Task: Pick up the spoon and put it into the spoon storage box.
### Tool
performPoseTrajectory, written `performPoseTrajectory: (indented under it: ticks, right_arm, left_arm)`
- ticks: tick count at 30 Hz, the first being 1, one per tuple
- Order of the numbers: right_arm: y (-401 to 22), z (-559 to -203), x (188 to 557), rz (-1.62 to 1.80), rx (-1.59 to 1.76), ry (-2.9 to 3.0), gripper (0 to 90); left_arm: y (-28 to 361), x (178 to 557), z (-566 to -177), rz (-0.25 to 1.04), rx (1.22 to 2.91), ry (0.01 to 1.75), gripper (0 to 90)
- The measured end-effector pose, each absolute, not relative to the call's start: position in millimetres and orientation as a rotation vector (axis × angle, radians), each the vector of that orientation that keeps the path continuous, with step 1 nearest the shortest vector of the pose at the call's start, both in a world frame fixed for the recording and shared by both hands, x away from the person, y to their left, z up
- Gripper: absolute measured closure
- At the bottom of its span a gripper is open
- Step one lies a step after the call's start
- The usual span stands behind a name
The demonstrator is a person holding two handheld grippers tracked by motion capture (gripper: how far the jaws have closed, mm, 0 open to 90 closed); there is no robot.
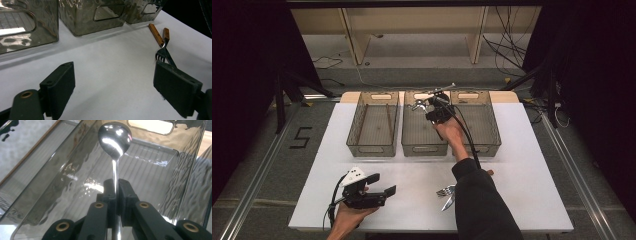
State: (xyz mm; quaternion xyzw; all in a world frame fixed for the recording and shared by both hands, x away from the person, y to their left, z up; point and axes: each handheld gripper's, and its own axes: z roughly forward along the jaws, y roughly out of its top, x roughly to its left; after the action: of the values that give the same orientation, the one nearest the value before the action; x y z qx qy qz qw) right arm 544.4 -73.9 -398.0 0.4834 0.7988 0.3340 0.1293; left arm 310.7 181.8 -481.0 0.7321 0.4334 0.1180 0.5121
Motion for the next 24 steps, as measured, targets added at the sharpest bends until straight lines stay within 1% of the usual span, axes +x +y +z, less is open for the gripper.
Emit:
performPoseTrajectory:
  ticks: [5, 6, 8, 9, 20, 24]
  right_arm:
    - [-73, -402, 547, 0.97, 1.42, 2.31, 84.4]
    - [-73, -403, 547, 0.98, 1.431, 2.307, 79.1]
    - [-73, -404, 548, 1.003, 1.448, 2.323, 65.9]
    - [-73, -403, 548, 1.015, 1.452, 2.331, 62.7]
    - [-84, -381, 531, 1.1, 1.363, 2.349, 48.7]
    - [-95, -371, 518, 1.158, 1.298, 2.357, 46.2]
  left_arm:
    - [181, 311, -481, 0.279, 1.762, 1.044, 17.2]
    - [181, 310, -481, 0.28, 1.762, 1.043, 17.2]
    - [181, 310, -481, 0.28, 1.761, 1.043, 17.2]
    - [181, 310, -481, 0.28, 1.762, 1.043, 17.2]
    - [180, 311, -482, 0.278, 1.773, 1.046, 17.2]
    - [180, 311, -482, 0.272, 1.772, 1.048, 17.2]
